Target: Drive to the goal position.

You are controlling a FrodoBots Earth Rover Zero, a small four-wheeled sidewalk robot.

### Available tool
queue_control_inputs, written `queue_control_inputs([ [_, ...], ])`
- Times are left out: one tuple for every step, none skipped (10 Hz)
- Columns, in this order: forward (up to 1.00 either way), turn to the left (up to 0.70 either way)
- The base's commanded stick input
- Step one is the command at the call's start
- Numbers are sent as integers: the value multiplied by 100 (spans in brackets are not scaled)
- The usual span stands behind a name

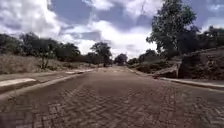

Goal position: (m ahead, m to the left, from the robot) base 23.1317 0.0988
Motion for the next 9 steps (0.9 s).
queue_control_inputs([
  [100,0],
  [100,0],
  [100,0],
  [100,0],
  [100,0],
  [100,0],
  [100,0],
  [100,0],
  [100,0],
])
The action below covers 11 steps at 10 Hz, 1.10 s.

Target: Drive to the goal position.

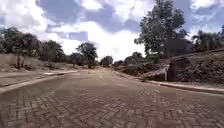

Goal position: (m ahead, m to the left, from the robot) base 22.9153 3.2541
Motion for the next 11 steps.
queue_control_inputs([
  [100,0],
  [100,0],
  [100,0],
  [100,0],
  [100,0],
  [100,0],
  [100,0],
  [100,0],
  [100,0],
  [100,0],
  [100,0],
])
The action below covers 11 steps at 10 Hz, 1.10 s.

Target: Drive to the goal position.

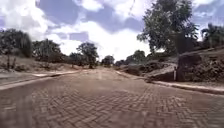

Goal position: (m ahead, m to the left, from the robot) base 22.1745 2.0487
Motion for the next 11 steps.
queue_control_inputs([
  [100,0],
  [100,0],
  [100,0],
  [100,0],
  [100,0],
  [100,0],
  [100,0],
  [100,0],
  [100,0],
  [100,0],
  [100,0],
])
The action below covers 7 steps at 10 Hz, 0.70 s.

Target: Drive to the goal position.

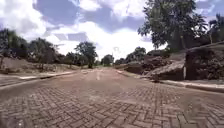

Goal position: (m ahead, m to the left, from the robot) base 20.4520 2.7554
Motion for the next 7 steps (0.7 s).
queue_control_inputs([
  [100,0],
  [100,0],
  [100,0],
  [100,0],
  [100,0],
  [100,-6],
  [100,-27],
])
